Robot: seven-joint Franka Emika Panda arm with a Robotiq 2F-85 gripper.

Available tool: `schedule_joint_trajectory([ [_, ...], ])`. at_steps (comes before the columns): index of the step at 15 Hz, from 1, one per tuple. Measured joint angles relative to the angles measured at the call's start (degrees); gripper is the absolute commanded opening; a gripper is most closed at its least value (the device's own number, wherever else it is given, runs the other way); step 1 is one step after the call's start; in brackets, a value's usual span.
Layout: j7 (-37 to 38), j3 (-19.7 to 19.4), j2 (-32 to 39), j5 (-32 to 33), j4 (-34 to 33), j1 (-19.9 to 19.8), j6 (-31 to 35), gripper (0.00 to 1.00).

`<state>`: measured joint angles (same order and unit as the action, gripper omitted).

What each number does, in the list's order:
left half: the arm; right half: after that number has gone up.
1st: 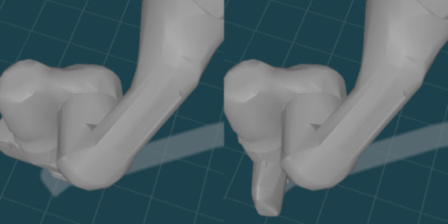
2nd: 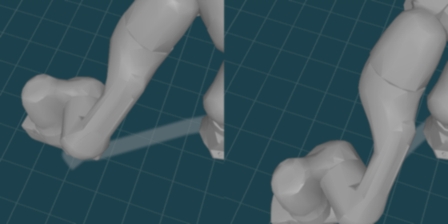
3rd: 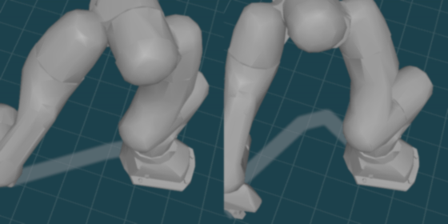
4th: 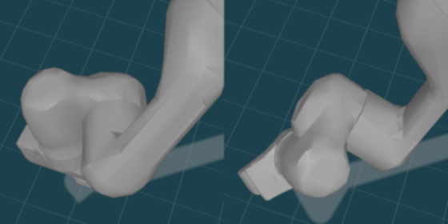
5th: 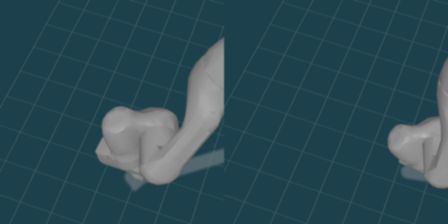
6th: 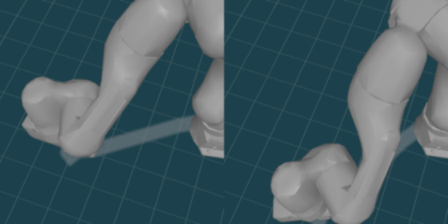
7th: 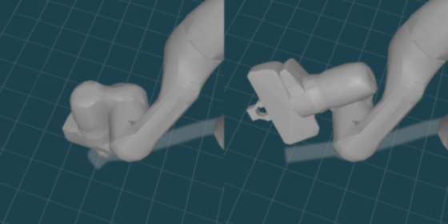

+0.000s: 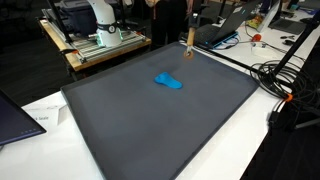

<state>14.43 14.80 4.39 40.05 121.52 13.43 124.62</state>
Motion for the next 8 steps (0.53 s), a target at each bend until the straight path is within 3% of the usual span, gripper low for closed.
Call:
schedule_joint_trajectory([
  [8, -14.14, 0.21, 6.20, 0.00, -7.36, 2.86, -8.35, 0.22],
])
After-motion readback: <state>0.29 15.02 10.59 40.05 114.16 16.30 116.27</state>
